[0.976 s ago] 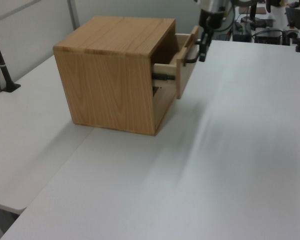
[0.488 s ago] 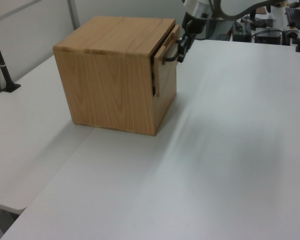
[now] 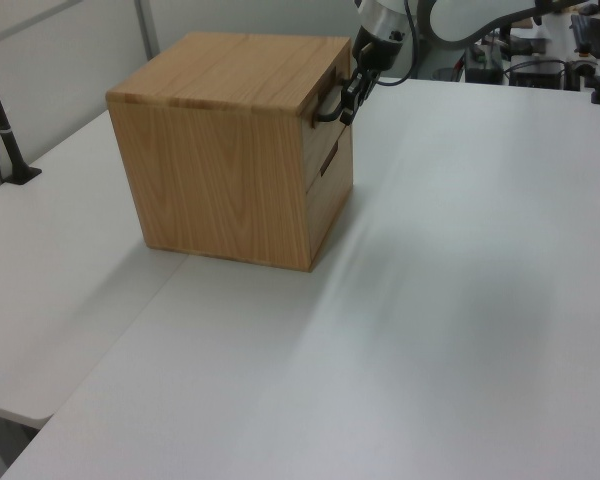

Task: Close the drawer by sliding it
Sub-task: 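Push the drawer fully shut, then lift the gripper away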

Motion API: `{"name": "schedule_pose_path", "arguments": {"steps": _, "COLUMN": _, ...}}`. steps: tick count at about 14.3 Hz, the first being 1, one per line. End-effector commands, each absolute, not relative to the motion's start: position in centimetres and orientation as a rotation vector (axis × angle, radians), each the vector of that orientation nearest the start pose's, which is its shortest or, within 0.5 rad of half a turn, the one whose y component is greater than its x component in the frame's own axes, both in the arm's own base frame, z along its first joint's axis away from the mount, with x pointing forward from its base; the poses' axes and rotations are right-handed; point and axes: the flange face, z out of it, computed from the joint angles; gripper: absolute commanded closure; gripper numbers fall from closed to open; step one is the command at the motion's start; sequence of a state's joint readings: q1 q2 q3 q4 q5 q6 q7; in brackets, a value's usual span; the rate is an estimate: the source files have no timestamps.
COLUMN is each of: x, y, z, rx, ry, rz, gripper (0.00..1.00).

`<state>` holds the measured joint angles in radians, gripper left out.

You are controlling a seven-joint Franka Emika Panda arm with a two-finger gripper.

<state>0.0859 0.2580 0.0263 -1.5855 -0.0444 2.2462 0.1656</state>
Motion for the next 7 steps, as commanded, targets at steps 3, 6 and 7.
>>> {"name": "schedule_pose_path", "arguments": {"steps": 3, "x": 58.9, "y": 5.7, "z": 57.8, "rx": -3.152, "ry": 0.008, "rz": -0.253, "gripper": 0.71}}
{"name": "schedule_pose_path", "arguments": {"steps": 6, "x": 54.9, "y": 5.3, "z": 59.2, "rx": -3.142, "ry": 0.010, "rz": -0.003, "gripper": 0.00}}
{"name": "schedule_pose_path", "arguments": {"steps": 7, "x": 54.2, "y": 5.3, "z": 59.5, "rx": -3.144, "ry": 0.007, "rz": 0.033, "gripper": 0.00}}
